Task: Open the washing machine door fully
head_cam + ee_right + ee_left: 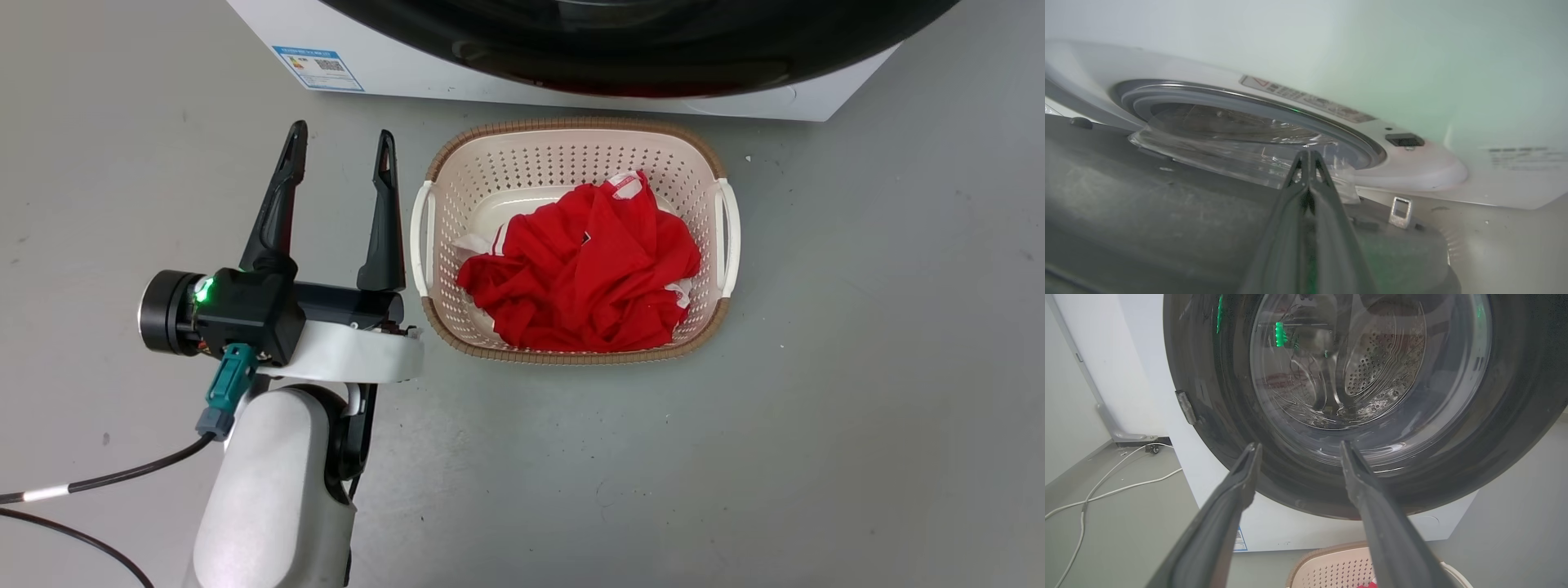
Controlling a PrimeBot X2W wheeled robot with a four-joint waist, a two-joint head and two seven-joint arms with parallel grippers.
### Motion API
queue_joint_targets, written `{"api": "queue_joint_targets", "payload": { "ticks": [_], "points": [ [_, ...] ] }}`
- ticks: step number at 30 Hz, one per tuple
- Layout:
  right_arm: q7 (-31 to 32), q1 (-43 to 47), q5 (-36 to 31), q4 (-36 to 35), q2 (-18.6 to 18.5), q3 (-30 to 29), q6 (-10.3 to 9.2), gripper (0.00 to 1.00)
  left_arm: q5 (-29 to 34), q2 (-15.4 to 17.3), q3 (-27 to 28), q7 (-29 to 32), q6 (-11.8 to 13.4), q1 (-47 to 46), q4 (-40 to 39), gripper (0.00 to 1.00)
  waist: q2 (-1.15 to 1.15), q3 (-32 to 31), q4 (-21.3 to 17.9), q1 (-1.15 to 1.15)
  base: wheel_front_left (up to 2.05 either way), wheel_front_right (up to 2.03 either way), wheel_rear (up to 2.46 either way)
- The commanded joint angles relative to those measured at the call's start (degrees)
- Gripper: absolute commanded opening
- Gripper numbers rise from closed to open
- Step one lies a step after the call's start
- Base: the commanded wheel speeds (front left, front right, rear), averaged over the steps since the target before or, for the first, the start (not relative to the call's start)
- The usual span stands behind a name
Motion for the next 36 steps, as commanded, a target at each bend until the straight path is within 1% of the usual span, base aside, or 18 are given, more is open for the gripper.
{"api": "queue_joint_targets", "payload": {
  "ticks": [1,9,13,17,27,36],
  "points": [
    [1.9,1.8,1.0,-0.7,0.7,-0.2,0.00,0.00,0.0,-0.1,-0.1,-0.2,-0.1,-0.8,0.2,1.00,0.00,-0.2,0.0,-0.01,0.00,0.00,0.00],
    [9.1,6.9,4.6,-4.9,1.3,-1.5,0.00,0.00,-0.3,-0.1,-0.7,-0.2,0.2,-0.1,1.2,1.00,0.00,-2.4,-0.2,-0.01,0.00,0.00,0.00],
    [12.5,11.3,6.8,-7.8,2.2,-2.3,0.00,0.00,-0.3,-0.1,-0.9,-0.2,-0.2,1.3,2.0,1.00,0.00,-5.3,-0.4,-0.01,0.00,0.00,0.00],
    [14.2,16.5,8.7,-10.8,3.2,-3.2,0.00,0.00,-0.3,-0.1,-0.9,-0.2,-0.5,2.7,2.8,1.00,0.00,-8.9,-0.6,-0.01,0.00,0.00,0.00],
    [18.8,29.4,12.8,-17.7,8.0,-3.9,0.00,0.00,1.1,0.3,-0.3,-0.2,-2.1,8.4,4.5,1.00,0.00,-17.1,-1.6,-0.01,0.00,0.00,0.00],
    [21.5,37.9,14.5,-22.9,12.1,-3.0,0.00,0.00,1.5,0.3,-0.2,-0.2,-2.9,11.7,5.3,1.00,0.00,-20.9,-2.0,-0.01,0.00,0.00,0.00]
  ]
}}
